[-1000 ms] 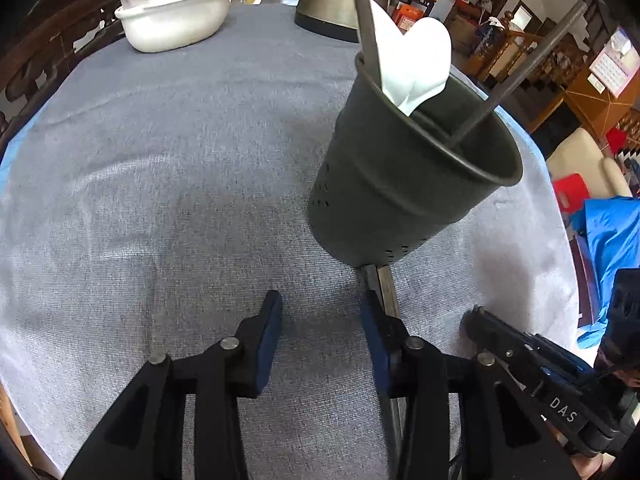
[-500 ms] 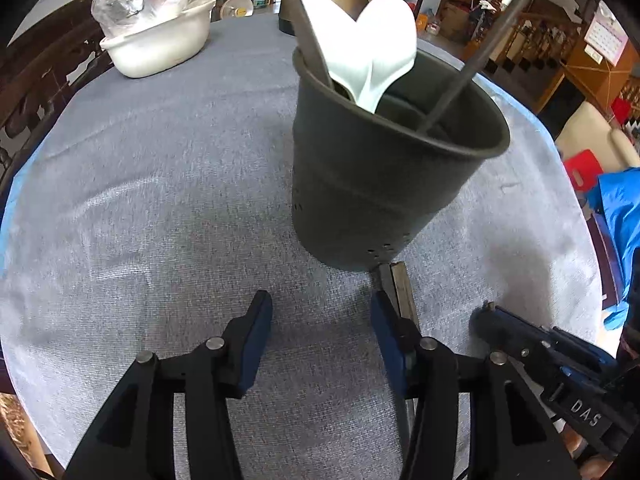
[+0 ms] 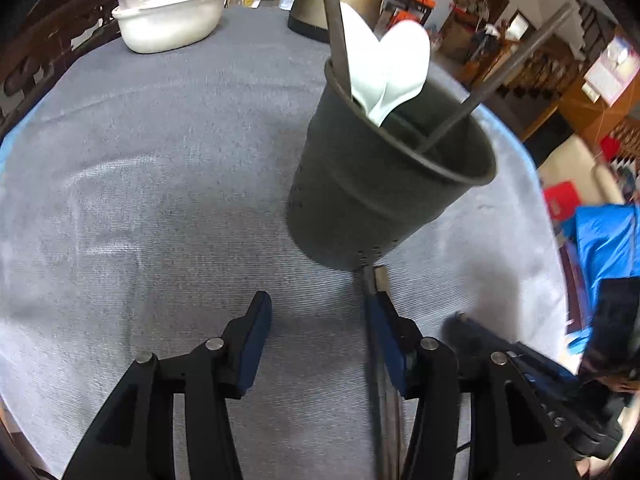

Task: Organize utensils
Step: 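Grasp a chopstick with the right tool while the left tool grasps another, then lift both held chopsticks over the grey cup and lower them in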

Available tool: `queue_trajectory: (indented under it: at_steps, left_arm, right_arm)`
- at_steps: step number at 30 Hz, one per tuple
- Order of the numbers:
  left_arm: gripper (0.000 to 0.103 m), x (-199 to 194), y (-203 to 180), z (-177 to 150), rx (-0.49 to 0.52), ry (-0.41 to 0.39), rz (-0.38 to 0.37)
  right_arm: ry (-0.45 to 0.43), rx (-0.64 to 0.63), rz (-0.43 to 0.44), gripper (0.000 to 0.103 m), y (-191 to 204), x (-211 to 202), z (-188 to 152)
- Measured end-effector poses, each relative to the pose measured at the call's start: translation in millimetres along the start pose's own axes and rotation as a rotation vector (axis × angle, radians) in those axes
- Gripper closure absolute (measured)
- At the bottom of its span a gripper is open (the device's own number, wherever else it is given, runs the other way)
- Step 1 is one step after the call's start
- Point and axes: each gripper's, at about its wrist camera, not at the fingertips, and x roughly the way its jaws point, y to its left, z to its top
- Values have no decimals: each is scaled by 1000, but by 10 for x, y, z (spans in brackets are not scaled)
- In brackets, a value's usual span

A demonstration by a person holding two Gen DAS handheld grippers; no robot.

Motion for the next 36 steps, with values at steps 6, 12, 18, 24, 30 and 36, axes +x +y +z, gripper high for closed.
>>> queue_trajectory:
  at_steps: [6,12,18,24,30,36]
  left_arm:
    - [49,101,-138,-11,56,11,15]
    - [48,73,-136,-33,72,7,20]
    - [48,-2,27,-67,95,6,36]
    - [48,122,-20,37,110,18,71]
    - [49,217,-94,151,122,18,88]
    - [92,267,-36,211,97,23,39]
  right_arm:
    - [-6,-3,6,93,-17,-11,-11]
    - [-5,-5,13,93,-21,-13,-21]
    - [-6,-3,20,93,-37,-12,-13]
    - [-3,-2,16,93,-42,-7,-8]
    - [41,-20,-19,93,51,59,103]
    - [58,-110,-91,94,219,116,130]
